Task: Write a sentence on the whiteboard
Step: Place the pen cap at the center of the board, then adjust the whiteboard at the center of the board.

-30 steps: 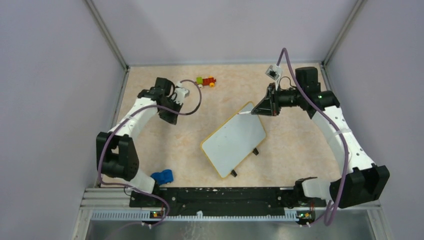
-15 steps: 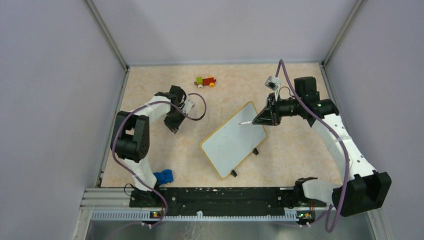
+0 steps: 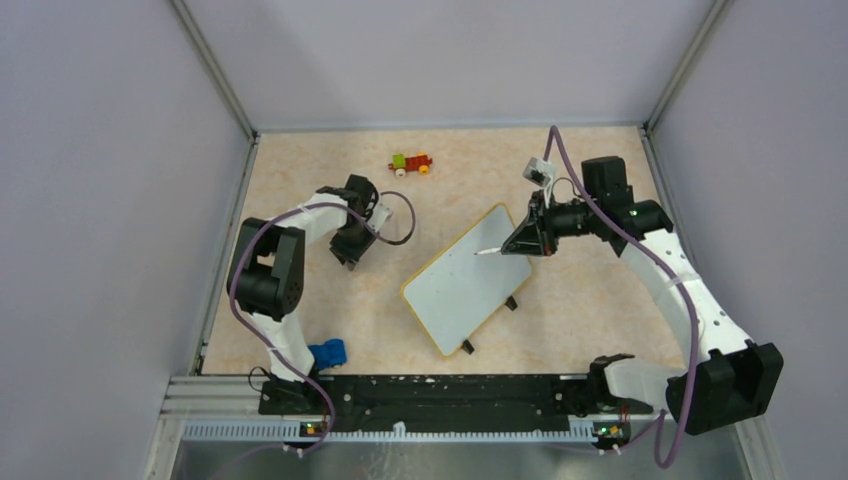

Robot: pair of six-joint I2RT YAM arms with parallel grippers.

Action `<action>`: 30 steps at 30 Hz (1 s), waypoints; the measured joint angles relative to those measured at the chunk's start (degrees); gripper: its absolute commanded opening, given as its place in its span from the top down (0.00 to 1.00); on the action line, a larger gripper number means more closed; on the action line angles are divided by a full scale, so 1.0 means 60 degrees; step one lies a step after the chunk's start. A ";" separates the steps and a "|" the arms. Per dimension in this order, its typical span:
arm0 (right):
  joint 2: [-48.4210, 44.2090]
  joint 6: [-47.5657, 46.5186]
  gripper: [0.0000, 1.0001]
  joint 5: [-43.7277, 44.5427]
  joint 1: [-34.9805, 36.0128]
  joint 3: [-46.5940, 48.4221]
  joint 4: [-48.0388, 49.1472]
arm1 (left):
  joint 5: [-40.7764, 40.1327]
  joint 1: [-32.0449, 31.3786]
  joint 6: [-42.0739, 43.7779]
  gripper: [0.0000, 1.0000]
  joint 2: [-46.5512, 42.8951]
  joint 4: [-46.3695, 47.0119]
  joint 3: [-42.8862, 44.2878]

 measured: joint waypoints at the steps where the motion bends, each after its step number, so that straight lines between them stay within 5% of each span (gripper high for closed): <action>1: 0.0000 -0.0036 1.00 0.0018 0.0007 0.0000 -0.0015 | -0.0011 0.0000 -0.0004 0.60 0.0000 0.0000 0.0011; 10: 0.0004 -0.0240 1.00 0.0091 0.0087 0.0000 -0.0022 | 0.0160 0.0015 -0.0015 0.40 0.0000 -0.0270 0.0146; 18: 0.0011 -0.0342 1.00 0.0091 0.0127 0.0018 -0.0044 | 0.1268 0.0022 -0.0040 0.37 -0.0044 -0.1286 0.1982; 23: 0.0011 -0.0492 1.00 0.0084 0.0127 0.0029 -0.0055 | 0.2983 0.0127 0.0033 0.37 -0.0448 -0.1792 0.3712; 30: 0.0011 -0.0856 1.00 -0.0160 0.0131 0.0029 -0.0106 | 0.7216 0.0189 0.0222 0.39 -0.1366 -0.2142 0.4266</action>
